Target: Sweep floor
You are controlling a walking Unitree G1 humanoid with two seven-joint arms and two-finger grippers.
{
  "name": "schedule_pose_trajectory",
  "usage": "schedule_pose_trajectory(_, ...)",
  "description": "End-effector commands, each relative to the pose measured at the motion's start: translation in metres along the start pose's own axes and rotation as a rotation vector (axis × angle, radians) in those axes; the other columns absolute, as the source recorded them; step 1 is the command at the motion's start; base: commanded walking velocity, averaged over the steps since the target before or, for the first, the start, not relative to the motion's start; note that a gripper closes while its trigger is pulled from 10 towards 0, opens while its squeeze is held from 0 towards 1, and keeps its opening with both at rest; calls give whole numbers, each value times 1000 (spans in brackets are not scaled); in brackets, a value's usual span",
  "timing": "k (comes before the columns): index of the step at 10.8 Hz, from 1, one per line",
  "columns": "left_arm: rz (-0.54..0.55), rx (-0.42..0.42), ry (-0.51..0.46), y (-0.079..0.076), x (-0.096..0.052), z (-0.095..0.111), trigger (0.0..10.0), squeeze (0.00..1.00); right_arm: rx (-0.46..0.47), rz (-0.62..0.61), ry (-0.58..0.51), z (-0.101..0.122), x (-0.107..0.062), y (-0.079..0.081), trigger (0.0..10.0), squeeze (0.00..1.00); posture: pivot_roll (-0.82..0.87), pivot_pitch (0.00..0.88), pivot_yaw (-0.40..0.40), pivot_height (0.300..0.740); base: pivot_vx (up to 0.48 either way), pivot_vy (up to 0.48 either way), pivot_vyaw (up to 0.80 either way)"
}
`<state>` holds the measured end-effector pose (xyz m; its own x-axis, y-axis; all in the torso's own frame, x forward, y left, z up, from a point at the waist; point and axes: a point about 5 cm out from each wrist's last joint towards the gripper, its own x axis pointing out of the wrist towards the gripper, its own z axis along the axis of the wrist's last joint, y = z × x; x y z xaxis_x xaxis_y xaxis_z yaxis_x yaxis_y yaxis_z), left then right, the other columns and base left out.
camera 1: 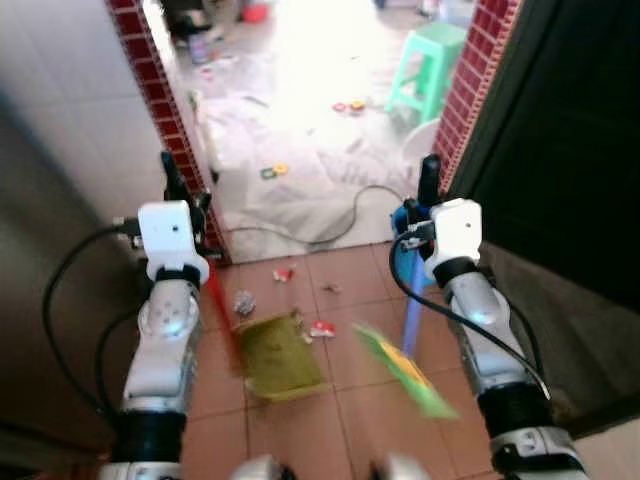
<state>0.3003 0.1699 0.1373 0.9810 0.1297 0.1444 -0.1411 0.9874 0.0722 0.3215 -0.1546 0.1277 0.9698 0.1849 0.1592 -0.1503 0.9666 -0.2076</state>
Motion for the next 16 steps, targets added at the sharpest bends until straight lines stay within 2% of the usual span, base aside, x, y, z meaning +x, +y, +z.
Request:
schedule_pose_trajectory(1,19,20,-58,3,2,13,10000,0,-15,-9,-33,7,2,-5,10000,0,-54,0,59,740,0,476,0)
schedule_pose_trajectory(3,22,52,-91,4,1,16,10000,0,-24,-11,-35,7,2,-5,10000,0,-52,0,56,740,0,240,0)
schedule_pose_trajectory(7,11,93,28,1,-11,-16,10000,0,-45,18,-27,8,10,-4,10000,0,-8,0,-13,740,0,0,0)
schedule_pose_trajectory(8,32,117,35,2,-10,-19,10000,0,-45,22,-33,10,12,-3,10000,0,-5,0,-7,740,0,0,0)
schedule_pose_trajectory(10,83,178,-16,7,-4,-11,10000,0,-31,22,-45,12,10,-1,10000,0,-14,0,15,740,0,0,0)
schedule_pose_trajectory(12,149,229,-25,6,6,-18,10000,0,-16,-1,-47,13,10,-5,10000,0,-36,11,29,740,0,0,0)
schedule_pose_trajectory(13,156,228,-11,3,9,-23,10000,0,-3,-16,-39,15,12,-7,10000,0,-40,15,33,740,0,0,0)
schedule_pose_trajectory(14,132,175,-3,-5,12,-21,10000,0,38,-21,-56,22,14,-9,10000,0,-38,22,32,740,0,0,0)
schedule_pose_trajectory(15,93,141,-22,-12,14,-16,10000,0,74,11,-85,27,14,-6,10000,0,-34,26,31,740,0,0,0)
schedule_pose_trajectory(16,88,133,-40,-15,17,-14,10000,0,59,41,-104,30,15,4,10000,0,-30,29,26,740,0,0,519)
